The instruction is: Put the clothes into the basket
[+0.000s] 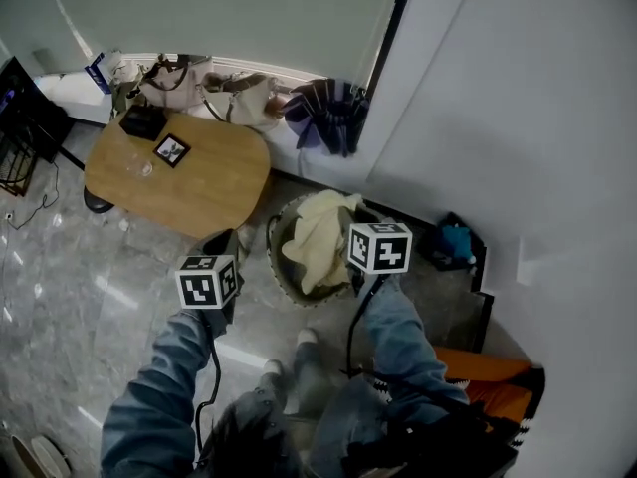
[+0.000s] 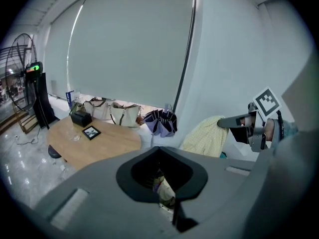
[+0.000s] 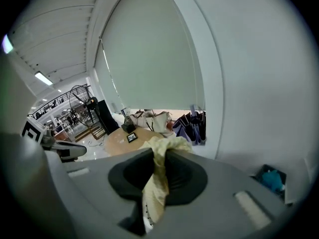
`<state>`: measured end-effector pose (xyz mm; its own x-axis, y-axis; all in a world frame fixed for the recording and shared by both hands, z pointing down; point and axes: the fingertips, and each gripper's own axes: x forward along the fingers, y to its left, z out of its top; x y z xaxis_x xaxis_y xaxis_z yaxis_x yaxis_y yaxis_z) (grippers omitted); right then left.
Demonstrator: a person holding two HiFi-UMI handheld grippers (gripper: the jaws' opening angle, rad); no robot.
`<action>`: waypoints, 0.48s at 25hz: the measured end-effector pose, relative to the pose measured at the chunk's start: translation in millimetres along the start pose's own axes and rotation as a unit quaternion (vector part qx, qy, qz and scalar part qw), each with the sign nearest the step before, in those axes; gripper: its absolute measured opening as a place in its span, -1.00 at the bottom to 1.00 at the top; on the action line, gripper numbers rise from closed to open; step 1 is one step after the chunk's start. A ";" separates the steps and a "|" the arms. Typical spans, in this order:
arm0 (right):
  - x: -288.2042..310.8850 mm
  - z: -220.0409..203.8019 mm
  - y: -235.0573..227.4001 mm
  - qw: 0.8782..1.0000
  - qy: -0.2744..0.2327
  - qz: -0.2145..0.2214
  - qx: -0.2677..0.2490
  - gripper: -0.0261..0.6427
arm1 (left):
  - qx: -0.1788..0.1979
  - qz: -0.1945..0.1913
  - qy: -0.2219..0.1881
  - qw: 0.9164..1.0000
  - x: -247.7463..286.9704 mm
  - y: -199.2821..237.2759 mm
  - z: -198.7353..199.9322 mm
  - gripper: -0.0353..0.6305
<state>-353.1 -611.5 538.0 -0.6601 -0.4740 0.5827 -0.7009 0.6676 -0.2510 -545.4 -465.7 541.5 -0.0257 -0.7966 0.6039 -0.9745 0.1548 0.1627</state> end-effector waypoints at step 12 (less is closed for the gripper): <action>68.9 -77.9 -7.1 0.996 0.087 0.015 0.011 -0.75 | -0.042 0.017 0.059 0.997 41.9 19.0 -72.6 -0.89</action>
<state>-372.5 -604.1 640.2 -0.6257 -0.3462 0.6990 -0.6886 0.6662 -0.2864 -548.8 -453.6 626.5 -0.0268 -0.7168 0.6968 -0.9512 0.2326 0.2027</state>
